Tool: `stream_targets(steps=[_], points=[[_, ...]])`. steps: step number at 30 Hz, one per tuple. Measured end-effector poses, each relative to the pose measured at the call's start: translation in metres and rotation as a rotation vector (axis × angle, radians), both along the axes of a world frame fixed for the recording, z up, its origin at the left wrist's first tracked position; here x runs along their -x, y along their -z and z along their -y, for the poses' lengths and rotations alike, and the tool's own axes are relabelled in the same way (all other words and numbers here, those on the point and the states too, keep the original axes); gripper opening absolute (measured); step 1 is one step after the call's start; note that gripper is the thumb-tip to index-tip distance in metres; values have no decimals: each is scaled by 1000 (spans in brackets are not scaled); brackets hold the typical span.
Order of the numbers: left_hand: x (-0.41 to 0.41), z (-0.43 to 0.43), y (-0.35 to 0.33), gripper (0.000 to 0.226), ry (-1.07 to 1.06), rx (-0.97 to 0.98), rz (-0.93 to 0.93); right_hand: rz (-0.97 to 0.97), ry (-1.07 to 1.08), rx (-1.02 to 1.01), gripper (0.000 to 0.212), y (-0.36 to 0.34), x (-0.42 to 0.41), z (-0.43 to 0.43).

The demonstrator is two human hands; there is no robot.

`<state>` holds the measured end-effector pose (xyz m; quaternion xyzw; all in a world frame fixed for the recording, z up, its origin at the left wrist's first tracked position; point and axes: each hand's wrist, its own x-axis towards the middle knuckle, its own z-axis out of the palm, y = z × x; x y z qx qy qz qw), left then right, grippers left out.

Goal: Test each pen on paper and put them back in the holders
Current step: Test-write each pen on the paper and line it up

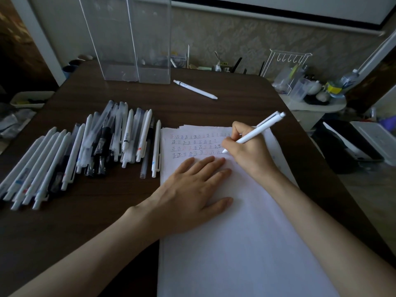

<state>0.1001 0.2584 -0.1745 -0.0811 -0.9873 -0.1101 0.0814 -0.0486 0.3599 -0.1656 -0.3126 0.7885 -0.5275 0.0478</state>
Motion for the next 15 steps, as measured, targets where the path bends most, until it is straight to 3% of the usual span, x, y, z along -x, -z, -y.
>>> stream_targets(steps=[4, 7, 9, 15], points=[[0, 2, -5, 57, -24, -158, -52, 36, -76, 72, 20, -4, -3, -3], [-2, 5, -11, 66, -132, -414, -16, -13, -121, -5, 12, -2, -3, -5], [-1, 8, -13, 72, -111, -482, 2, -18, -137, -18, 18, -2, -3, -5], [1, 10, -9, 61, -50, -497, -38, -54, -223, -44, 43, -6, -7, -6]])
